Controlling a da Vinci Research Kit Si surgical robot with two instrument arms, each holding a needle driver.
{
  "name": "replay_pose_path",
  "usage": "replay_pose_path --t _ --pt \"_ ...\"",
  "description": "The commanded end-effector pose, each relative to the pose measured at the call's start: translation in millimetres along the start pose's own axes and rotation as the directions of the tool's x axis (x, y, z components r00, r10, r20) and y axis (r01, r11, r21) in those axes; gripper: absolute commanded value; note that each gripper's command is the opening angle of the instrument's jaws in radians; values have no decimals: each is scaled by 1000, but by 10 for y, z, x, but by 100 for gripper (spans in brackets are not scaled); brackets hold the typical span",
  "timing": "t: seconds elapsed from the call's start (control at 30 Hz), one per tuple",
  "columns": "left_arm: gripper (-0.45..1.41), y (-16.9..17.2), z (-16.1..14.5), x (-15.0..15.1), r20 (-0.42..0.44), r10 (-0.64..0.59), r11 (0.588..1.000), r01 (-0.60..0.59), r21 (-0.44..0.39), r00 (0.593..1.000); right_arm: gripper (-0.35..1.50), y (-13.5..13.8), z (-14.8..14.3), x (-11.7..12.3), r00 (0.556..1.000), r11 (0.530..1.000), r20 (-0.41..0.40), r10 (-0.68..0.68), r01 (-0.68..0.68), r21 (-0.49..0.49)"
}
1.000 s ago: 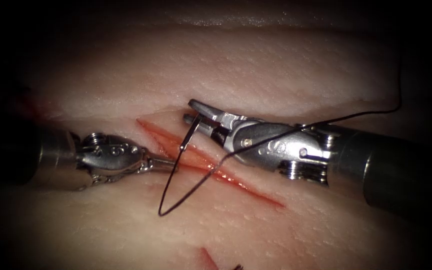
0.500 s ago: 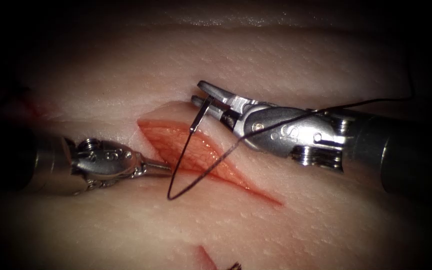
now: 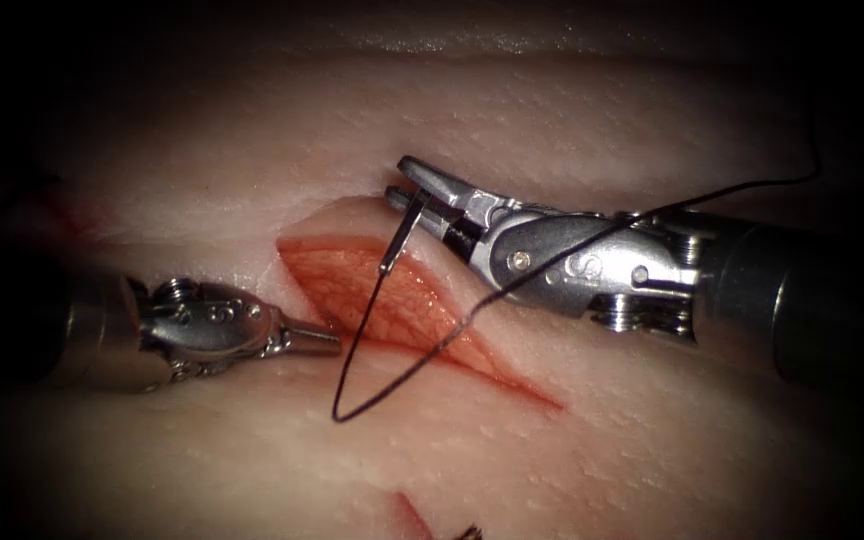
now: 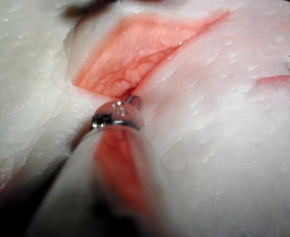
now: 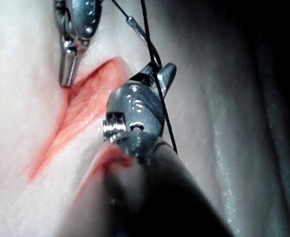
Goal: Wound Closure
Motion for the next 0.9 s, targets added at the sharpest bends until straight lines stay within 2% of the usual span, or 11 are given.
replay_pose_path --t 0.03,0.1,0.23,0.27,0.4,0.5,0.57,0.63,0.8,0.87,0.9 --pt "-25 -1 8 1 -1 1 1000 -1 0 1000 -35 0 10 -5 997 997 10 76 -76 -3" --pt "-25 0 8 1 -1 1 1000 -1 -1 1000 -35 1 10 -6 988 988 28 152 -151 -14" --pt "-25 0 7 -1 -1 3 1000 -3 -3 1000 -35 4 11 -9 934 936 65 352 -349 -52" --pt "-25 0 6 -1 -1 3 1000 -3 -3 1000 -35 5 11 -10 927 930 75 368 -365 -51" --pt "-25 0 6 -1 -1 3 1000 -3 -3 1000 -35 6 10 -10 934 939 95 344 -341 -45" --pt "-25 0 6 -1 -1 3 1000 -3 -3 1000 -35 9 8 -9 990 996 105 89 -89 -9" --pt "-25 0 6 -1 -1 3 1000 -3 -3 1000 -35 9 5 -8 995 1000 99 -5 5 1" --pt "-25 0 6 -1 -1 3 1000 -3 -3 1000 -35 9 3 -6 995 999 89 -43 44 -8" --pt "-25 1 6 -1 -1 3 1000 -3 -3 1000 -35 12 2 -1 996 998 76 -50 53 -33" --pt "-25 1 5 -2 0 4 1000 -4 -4 1000 -35 13 2 -1 993 994 75 95 -91 -54" --pt "-25 1 5 -2 0 4 1000 -4 -4 1000 -35 13 2 -1 993 994 75 95 -91 -54"
